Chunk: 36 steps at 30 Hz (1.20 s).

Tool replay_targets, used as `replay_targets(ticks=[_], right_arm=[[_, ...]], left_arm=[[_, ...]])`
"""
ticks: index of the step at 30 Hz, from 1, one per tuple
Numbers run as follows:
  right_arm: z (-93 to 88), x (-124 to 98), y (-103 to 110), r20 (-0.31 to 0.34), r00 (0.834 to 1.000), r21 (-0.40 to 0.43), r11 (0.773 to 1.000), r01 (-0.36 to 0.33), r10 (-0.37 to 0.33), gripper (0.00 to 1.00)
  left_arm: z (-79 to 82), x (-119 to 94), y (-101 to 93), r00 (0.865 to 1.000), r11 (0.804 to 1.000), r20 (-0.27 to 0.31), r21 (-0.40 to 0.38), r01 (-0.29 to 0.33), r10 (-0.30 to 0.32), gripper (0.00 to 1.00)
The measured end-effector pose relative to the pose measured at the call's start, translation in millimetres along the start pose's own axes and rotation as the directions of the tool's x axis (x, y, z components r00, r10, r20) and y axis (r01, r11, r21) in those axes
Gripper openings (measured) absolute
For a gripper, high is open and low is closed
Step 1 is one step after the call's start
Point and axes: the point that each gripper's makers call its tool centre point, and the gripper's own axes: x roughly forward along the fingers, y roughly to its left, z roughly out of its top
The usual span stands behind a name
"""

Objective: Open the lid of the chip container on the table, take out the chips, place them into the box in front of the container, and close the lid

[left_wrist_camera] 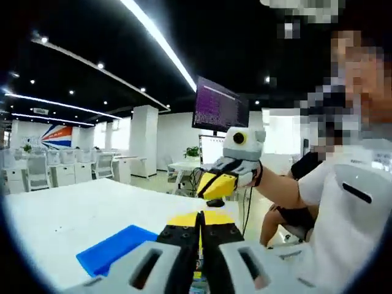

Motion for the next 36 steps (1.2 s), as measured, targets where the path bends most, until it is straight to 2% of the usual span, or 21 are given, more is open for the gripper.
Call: replay_targets(ticks=[2, 5, 8, 14, 19, 21, 22, 26, 31, 32, 34, 36], right_arm=[[-0.4, 4, 2, -0.015, 1.000, -0.013, 1.000, -0.008, 0.008, 0.02], [-9.4, 8, 1, -0.082, 0.997, -0.021, 1.000, -0.010, 0.008, 0.02], [-13.9, 10, 0, -0.110, 0.994, -0.028, 1.000, -0.013, 0.009, 0.02], [-21.3, 15, 3, -0.151, 0.988, -0.032, 0.999, -0.030, 0.024, 0.01], [-34.9, 15, 2, -0.202, 0.979, -0.034, 0.999, -0.033, 0.025, 0.01], [-36.1, 14, 2, -0.206, 0.978, 0.004, 1.000, -0.027, 0.028, 0.01], [-35.2, 14, 1, -0.200, 0.979, 0.007, 1.000, -0.026, 0.026, 0.01], [-36.1, 13, 0, -0.194, 0.980, 0.030, 0.999, -0.034, 0.040, 0.01], [-36.5, 13, 1, -0.188, 0.981, 0.035, 0.999, -0.038, 0.044, 0.00], [-38.5, 13, 1, -0.188, 0.981, 0.058, 0.998, -0.034, 0.045, 0.00], [-39.8, 13, 1, -0.168, 0.984, 0.073, 0.997, -0.039, 0.051, 0.00], [-38.7, 12, 1, -0.117, 0.992, 0.084, 0.995, -0.045, 0.055, 0.00]], left_arm=[[-7.5, 2, 3.3, 0.999, 1.000, -0.042, 0.026, -0.001, 0.002, 0.02], [-7.3, 5, 2.7, 0.999, 1.000, -0.045, 0.004, 0.019, -0.018, 0.02], [-9.0, 7, 5.7, 0.997, 1.000, -0.076, 0.012, 0.016, -0.015, 0.02], [-3.5, 8, 7.1, 0.997, 1.000, -0.076, -0.005, 0.024, -0.025, 0.02], [-20.5, 15, 6.8, 0.986, 1.000, -0.167, 0.008, 0.030, -0.028, 0.02], [-25.0, 16, 7.7, 0.981, 0.999, -0.190, 0.012, 0.034, -0.031, 0.02], [-22.1, 15, 8.6, 0.983, 0.999, -0.178, 0.007, 0.036, -0.035, 0.02], [-22.8, 15, 5.9, 0.981, 0.999, -0.188, 0.021, 0.046, -0.041, 0.02], [-23.1, 17, 4.5, 0.973, 0.998, -0.227, 0.037, 0.044, -0.035, 0.02], [-23.4, 17, 3.8, 0.973, 0.998, -0.230, 0.041, 0.046, -0.036, 0.02], [-23.7, 17, 3.1, 0.971, 0.997, -0.235, 0.047, 0.055, -0.042, 0.02], [-24.3, 18, 1.6, 0.970, 0.997, -0.239, 0.052, 0.058, -0.044, 0.01]])
